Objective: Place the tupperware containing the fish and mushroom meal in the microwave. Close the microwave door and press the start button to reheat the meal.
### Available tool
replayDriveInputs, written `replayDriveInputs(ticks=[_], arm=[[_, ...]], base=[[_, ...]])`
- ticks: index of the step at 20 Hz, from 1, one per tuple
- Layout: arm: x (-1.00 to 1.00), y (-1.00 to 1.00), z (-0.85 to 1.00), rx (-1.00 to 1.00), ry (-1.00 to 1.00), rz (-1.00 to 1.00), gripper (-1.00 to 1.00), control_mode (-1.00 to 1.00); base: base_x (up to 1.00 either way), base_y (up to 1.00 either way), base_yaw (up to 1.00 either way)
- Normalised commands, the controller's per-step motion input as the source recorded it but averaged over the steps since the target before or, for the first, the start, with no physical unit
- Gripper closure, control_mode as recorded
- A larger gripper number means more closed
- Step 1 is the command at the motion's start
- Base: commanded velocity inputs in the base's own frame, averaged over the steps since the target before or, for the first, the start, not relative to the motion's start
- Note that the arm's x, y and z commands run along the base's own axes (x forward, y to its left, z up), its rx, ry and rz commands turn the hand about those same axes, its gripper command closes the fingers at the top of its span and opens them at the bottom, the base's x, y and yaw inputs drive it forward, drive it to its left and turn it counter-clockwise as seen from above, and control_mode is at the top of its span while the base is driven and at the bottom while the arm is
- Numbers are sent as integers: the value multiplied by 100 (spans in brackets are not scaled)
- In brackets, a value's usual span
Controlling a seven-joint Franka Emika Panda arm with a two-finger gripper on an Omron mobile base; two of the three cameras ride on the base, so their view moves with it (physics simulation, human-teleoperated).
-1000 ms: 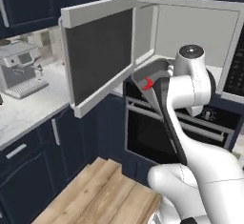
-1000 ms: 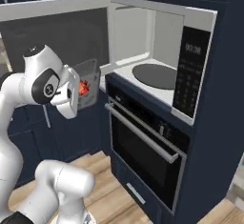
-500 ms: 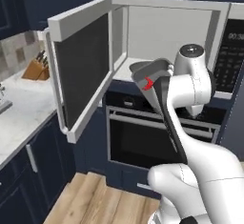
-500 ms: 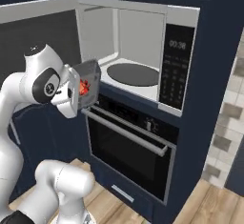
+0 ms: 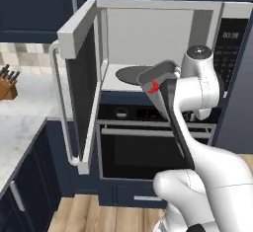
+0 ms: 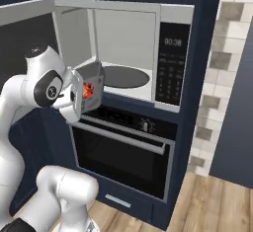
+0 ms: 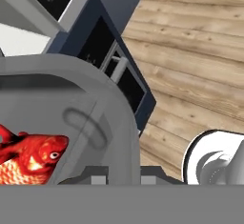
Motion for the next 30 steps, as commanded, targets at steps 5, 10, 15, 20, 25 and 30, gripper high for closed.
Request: replayDriveInputs(ticks=[5, 10, 15, 20, 25, 30], arm=[[0, 0, 0, 0, 0, 0, 100, 100], [0, 0, 0, 0, 0, 0, 100, 100], [0, 0, 0, 0, 0, 1, 100, -100], [2, 0, 0, 0, 0, 1, 100, -100], [43, 0, 0, 0, 0, 0, 100, -100], [98, 3, -1, 2, 6, 0, 100, -100]], base=[[20, 39, -41], [6, 34, -34], [0, 10, -3], [0, 0, 0], [0, 0, 0], [0, 0, 0]])
